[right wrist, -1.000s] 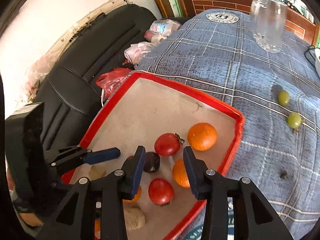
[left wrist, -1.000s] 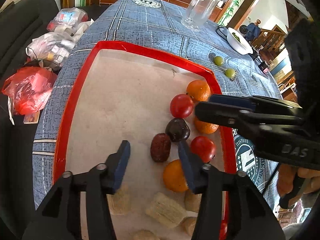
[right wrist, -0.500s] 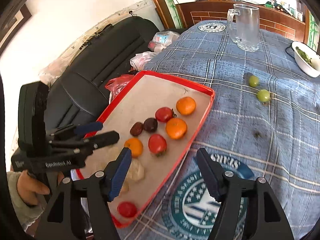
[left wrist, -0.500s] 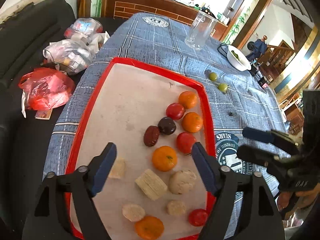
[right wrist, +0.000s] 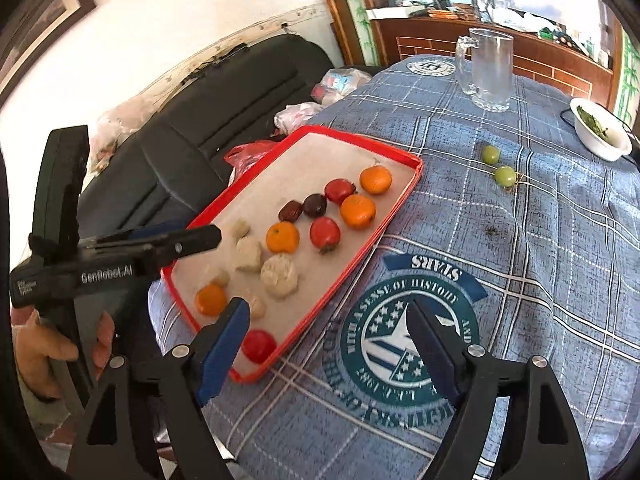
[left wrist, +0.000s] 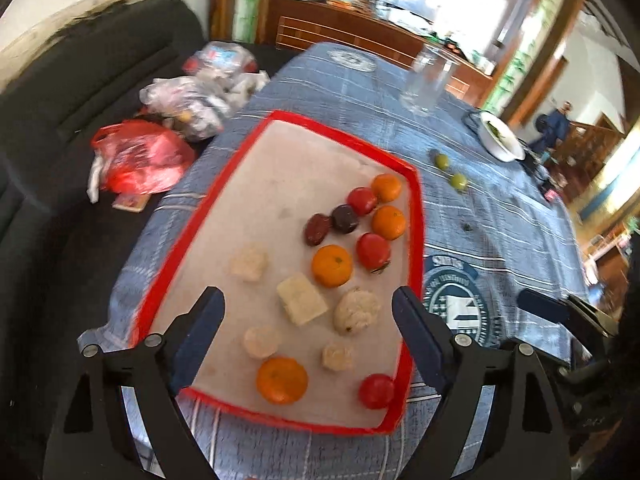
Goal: Organize fruits
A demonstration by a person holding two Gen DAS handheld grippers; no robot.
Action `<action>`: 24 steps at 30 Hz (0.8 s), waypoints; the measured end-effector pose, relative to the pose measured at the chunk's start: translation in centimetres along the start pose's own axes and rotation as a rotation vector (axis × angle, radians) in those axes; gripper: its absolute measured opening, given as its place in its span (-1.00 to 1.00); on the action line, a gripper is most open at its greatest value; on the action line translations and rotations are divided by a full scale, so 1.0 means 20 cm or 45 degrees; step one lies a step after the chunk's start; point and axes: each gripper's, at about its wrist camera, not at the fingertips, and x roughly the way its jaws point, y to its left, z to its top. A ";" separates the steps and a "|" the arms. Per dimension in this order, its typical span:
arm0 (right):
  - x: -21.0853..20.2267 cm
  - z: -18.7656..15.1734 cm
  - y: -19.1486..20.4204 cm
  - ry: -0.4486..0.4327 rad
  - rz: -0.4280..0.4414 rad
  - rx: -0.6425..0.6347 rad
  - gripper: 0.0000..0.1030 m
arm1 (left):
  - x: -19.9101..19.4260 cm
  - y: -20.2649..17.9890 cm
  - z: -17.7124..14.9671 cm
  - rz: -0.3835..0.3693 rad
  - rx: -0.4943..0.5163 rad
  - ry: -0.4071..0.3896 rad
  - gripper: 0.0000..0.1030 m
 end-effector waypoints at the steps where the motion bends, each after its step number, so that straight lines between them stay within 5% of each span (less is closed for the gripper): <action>1: -0.01 -0.01 0.01 -0.001 -0.003 -0.018 0.59 | -0.01 0.01 -0.01 0.032 -0.013 -0.003 0.68; 12: -0.07 -0.09 0.11 0.006 0.050 -0.192 0.60 | -0.12 0.04 -0.13 0.287 -0.088 -0.050 0.68; 24: -0.16 -0.14 0.11 -0.021 0.080 -0.254 0.60 | -0.24 -0.07 -0.21 0.282 -0.081 -0.084 0.68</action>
